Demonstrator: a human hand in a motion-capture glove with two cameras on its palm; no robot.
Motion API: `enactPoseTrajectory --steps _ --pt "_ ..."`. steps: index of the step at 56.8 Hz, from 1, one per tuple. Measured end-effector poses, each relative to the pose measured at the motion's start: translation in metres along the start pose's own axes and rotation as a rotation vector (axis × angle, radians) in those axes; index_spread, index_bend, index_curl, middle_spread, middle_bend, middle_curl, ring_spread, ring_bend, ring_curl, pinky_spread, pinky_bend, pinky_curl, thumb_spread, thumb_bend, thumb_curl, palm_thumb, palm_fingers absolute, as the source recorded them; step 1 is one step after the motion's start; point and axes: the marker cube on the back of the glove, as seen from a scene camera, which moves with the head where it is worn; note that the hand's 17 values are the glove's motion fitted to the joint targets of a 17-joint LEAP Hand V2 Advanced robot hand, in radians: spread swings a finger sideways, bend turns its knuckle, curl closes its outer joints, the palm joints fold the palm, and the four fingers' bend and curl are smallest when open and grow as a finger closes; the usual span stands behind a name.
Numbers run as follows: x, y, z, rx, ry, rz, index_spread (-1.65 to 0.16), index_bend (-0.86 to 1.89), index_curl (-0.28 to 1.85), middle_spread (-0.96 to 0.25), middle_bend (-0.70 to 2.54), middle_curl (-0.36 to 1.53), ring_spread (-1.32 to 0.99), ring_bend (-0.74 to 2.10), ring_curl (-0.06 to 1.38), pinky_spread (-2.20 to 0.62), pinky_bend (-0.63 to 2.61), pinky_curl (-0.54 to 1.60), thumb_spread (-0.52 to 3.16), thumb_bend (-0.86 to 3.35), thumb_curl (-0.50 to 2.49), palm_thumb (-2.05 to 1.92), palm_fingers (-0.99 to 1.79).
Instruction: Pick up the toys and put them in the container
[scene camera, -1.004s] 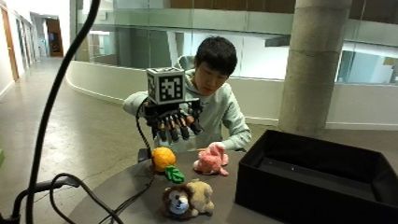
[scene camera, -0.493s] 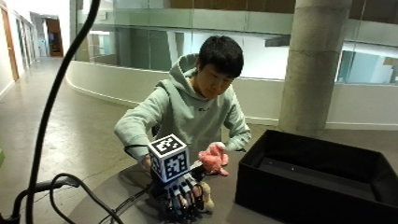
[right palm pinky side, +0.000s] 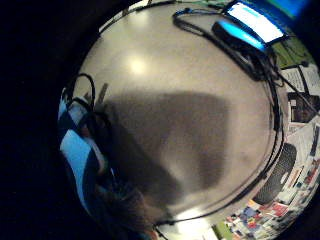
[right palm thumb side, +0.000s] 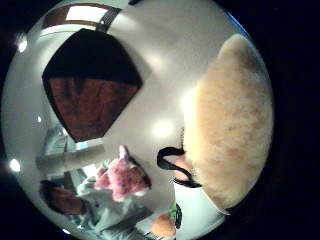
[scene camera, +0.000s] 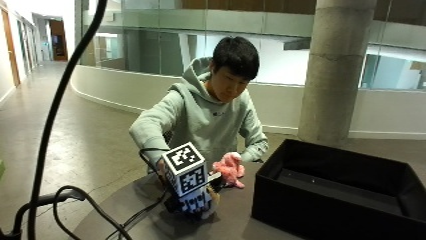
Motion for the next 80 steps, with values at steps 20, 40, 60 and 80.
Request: enactPoseTrajectory --steps 20,40,60,80 --pt "-0.090 0.108 -0.072 -0.150 0.081 0.032 -0.23 0.74 0.73 -0.17 1.15 0.77 -0.31 1.41 0.62 -0.38 1.08 0.57 0.81 0.02 0.73 0.54 1.12" --pt "-0.264 0.076 -0.210 0.255 0.138 -0.218 -0.26 0.72 0.89 -0.15 1.18 0.80 -0.28 1.46 0.63 -0.37 1.11 0.59 0.80 -0.01 0.82 0.52 1.08" --pt "-0.392 -0.032 -0.190 0.436 0.139 -0.401 -0.28 0.65 1.01 -0.14 1.19 0.81 -0.28 1.47 0.62 -0.37 1.11 0.60 0.79 -0.01 0.89 0.50 1.08" --pt "-0.401 -0.051 -0.157 0.307 0.141 -0.382 -0.28 0.07 0.69 -0.04 0.29 0.49 -0.12 0.40 0.30 -0.07 0.85 0.45 1.14 -0.07 0.59 -0.01 -0.50"
